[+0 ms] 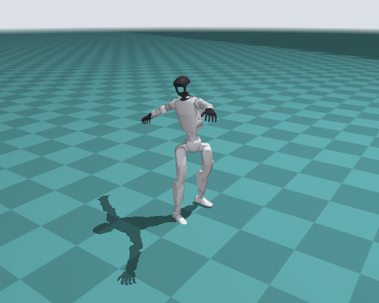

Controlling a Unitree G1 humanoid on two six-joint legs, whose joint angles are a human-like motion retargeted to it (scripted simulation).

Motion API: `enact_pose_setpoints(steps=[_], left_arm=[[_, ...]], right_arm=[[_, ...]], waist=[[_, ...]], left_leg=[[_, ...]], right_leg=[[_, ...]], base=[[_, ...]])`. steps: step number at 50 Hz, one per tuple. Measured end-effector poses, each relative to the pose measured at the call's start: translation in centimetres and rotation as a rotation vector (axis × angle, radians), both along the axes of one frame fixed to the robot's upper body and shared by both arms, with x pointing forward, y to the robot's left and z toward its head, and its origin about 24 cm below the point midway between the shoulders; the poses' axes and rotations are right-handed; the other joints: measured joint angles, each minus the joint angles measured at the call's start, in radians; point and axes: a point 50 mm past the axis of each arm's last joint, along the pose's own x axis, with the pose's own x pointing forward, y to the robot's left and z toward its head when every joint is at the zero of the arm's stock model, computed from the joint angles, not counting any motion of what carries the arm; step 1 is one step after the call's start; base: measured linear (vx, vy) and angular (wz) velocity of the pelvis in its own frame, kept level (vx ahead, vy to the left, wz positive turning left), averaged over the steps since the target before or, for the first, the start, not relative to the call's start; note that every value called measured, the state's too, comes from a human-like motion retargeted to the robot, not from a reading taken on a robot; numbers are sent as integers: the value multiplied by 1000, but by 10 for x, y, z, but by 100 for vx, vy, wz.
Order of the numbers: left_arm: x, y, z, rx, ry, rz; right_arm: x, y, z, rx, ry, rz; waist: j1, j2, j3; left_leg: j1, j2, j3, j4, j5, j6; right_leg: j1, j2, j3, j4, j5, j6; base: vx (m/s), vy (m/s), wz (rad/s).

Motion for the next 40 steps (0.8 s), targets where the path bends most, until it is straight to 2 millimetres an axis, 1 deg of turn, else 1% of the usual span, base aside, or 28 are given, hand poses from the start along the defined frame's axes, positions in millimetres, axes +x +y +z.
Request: enact_pose_setpoints(steps=[4, 8, 15, 23, 32, 36, 40], left_arm=[[-4, 3, 2, 4, 0, 13], [-10, 10, 2, 10, 4, 39], [-35, 31, -3, 17, 22, 140], [-75, 60, -16, -9, 56, 280], [-129, 88, -33, -67, 63, 454], [-154, 97, -44, -98, 82, 527], [-178, 105, -61, -116, 143, 597]], right_arm=[[6, -2, 3, -17, 12, 21], [14, -6, 11, -47, 28, 53], [40, -13, 31, -119, 63, 146], [75, -18, 53, -186, 89, 258], [113, -19, 78, -259, 120, 371], [131, -18, 91, -307, 147, 421], [155, -14, 106, -372, 151, 479]], waist=[[56, -11, -7], [130, -34, -16], [307, -95, -39], [553, -194, -59], [851, -307, -44], [988, -351, -31], [1130, -390, -15]], left_leg=[[-21, 7, -106, -6, 0, -12], [-42, 11, -224, -6, 0, -21], [-83, 6, -416, -6, 4, -23], [-150, -8, -614, 13, 9, -15], [-229, -40, -834, 32, 22, -6], [-260, -61, -933, 25, 38, -1], [-285, -87, -1024, 13, 58, 4]], right_leg=[[18, -33, -102, 20, -34, -4], [51, -72, -213, 32, -66, -3], [118, -135, -400, 33, -107, 3], [186, -185, -597, 25, -137, 3], [264, -220, -820, 11, -160, 3], [295, -230, -920, 6, -167, 3], [320, -242, -1013, 9, -175, 3]], base=[[1, 5, 136], [1, 5, 152], [1, 4, 144], [0, 2, 130], [0, 1, 128], [1, 2, 130], [3, 3, 122]])
